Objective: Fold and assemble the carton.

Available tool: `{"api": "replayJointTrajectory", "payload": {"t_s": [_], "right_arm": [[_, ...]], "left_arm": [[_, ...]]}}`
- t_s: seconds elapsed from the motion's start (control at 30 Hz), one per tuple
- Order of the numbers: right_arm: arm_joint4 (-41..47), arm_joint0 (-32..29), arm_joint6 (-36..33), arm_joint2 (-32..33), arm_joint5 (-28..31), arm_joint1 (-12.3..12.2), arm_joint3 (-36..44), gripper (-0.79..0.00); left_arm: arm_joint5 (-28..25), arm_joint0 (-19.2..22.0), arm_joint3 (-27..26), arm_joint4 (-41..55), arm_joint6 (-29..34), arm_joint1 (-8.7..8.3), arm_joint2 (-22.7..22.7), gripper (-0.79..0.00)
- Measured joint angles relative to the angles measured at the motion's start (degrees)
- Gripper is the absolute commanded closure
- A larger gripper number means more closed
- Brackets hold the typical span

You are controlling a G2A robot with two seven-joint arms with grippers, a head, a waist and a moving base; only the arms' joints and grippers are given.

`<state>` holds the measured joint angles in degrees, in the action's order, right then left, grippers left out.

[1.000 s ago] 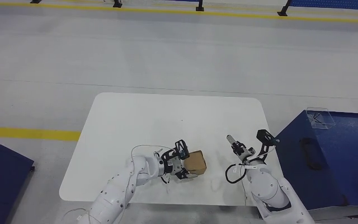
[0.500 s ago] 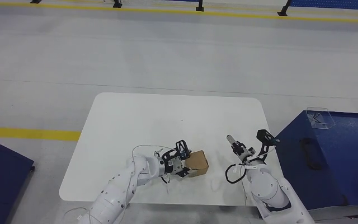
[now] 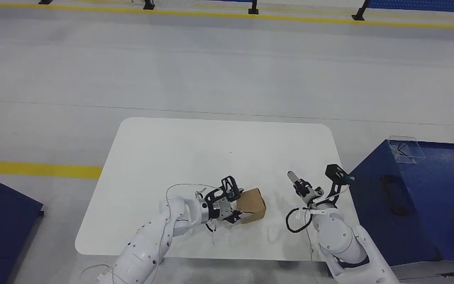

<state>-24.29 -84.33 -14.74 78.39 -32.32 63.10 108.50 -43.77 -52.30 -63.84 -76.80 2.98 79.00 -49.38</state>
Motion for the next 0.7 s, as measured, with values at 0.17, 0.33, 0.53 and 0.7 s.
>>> {"api": "replayJointTrajectory", "payload": {"t_s": [0.17, 0.33, 0.53, 0.7], "right_arm": [[-0.33, -1.13, 3.41, 1.28, 2.00, 0.18, 0.11, -0.785], [1.06, -2.56, 5.59, 4.50, 2.18, 0.33, 1.08, -0.785], [1.42, -3.47, 6.48, 5.12, 2.53, 0.67, 0.89, -0.785], [1.24, -3.70, 7.45, 4.84, 2.69, 1.03, -0.31, -0.785]], "left_arm": [[1.44, 0.10, -3.55, -3.17, 2.64, -0.36, -0.08, 0.000], [5.29, -3.58, -22.77, -14.24, 17.53, -2.37, -2.57, 0.000], [2.46, -9.65, -46.11, -22.87, 43.11, -3.43, -1.10, 0.000], [0.03, -6.74, -46.26, -23.34, 58.19, -2.14, 5.58, 0.000]]}}
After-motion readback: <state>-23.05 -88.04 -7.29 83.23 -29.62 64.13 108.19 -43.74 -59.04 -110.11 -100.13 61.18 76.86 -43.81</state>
